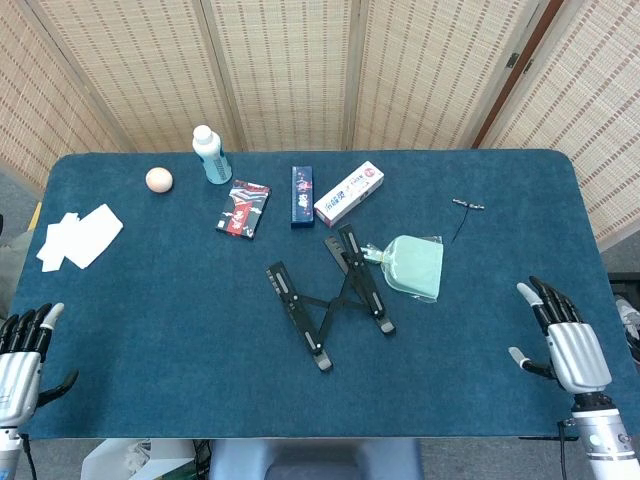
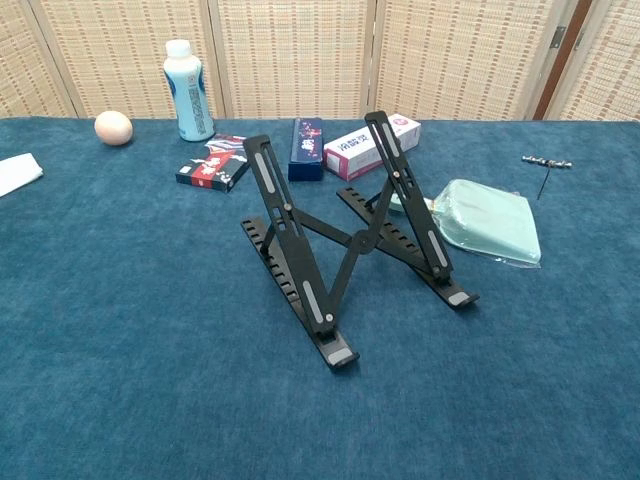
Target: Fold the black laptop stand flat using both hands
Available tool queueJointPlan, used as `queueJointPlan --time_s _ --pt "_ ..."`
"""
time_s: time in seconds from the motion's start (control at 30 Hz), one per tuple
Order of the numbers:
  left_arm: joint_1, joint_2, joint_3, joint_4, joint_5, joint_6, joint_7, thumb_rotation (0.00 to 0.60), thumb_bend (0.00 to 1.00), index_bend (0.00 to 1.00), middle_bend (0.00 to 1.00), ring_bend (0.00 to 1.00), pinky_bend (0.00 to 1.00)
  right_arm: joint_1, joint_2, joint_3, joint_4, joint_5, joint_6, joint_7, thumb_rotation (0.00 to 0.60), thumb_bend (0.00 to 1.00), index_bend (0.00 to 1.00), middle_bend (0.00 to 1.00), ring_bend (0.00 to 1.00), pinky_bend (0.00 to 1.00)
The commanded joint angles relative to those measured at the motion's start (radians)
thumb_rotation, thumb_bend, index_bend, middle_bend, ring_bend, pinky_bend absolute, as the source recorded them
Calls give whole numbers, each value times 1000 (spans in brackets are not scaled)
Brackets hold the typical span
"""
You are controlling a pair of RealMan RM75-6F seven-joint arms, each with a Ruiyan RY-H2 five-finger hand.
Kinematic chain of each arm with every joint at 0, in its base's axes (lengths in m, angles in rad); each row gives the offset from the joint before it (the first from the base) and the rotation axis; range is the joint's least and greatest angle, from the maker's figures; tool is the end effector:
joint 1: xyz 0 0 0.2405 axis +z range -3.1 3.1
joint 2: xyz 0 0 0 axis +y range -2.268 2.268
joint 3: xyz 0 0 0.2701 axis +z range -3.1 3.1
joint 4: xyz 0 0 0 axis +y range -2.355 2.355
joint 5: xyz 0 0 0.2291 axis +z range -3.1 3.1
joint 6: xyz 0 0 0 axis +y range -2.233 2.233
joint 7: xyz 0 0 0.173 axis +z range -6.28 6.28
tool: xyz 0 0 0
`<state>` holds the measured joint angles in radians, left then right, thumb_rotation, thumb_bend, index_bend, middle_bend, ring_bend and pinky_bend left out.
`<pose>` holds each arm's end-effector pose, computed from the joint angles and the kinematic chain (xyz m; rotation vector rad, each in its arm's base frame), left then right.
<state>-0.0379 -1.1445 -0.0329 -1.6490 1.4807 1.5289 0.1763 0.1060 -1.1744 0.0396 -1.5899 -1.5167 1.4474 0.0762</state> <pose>-0.3317 0.1926 0.1406 -1.3686 -0.8373 -0.7879 -0.3262 -0.2169 0.1219 1.4003 -1.0061 0.9826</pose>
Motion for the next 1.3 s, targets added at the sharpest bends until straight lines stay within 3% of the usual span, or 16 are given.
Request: queueJointPlan --time_s 0.03,0.23,0.53,0.87,1.3 --pt "-1 -1 1 1 -1 -4 2 600 197 14 78 53 0 3 1 -1 -1 -3 -6 3 600 130 0 11 0 114" --pt "5 1 3 0 4 6 -3 600 198 14 78 53 0 14 5 -4 -9 -9 -28 36 600 130 0 14 0 114" --pt "12 2 6 0 6 13 -16 600 198 14 78 53 0 88 63 -15 -54 -43 -147 137 600 135 0 17 0 114" --pt "20 5 11 4 12 21 -27 600 198 14 78 54 0 229 107 -8 -86 -81 -328 367 600 141 0 17 0 112" --pt "29 11 14 6 15 26 -37 600 198 14 78 53 0 376 21 23 -8 -55 -475 679 600 143 0 5 0 94"
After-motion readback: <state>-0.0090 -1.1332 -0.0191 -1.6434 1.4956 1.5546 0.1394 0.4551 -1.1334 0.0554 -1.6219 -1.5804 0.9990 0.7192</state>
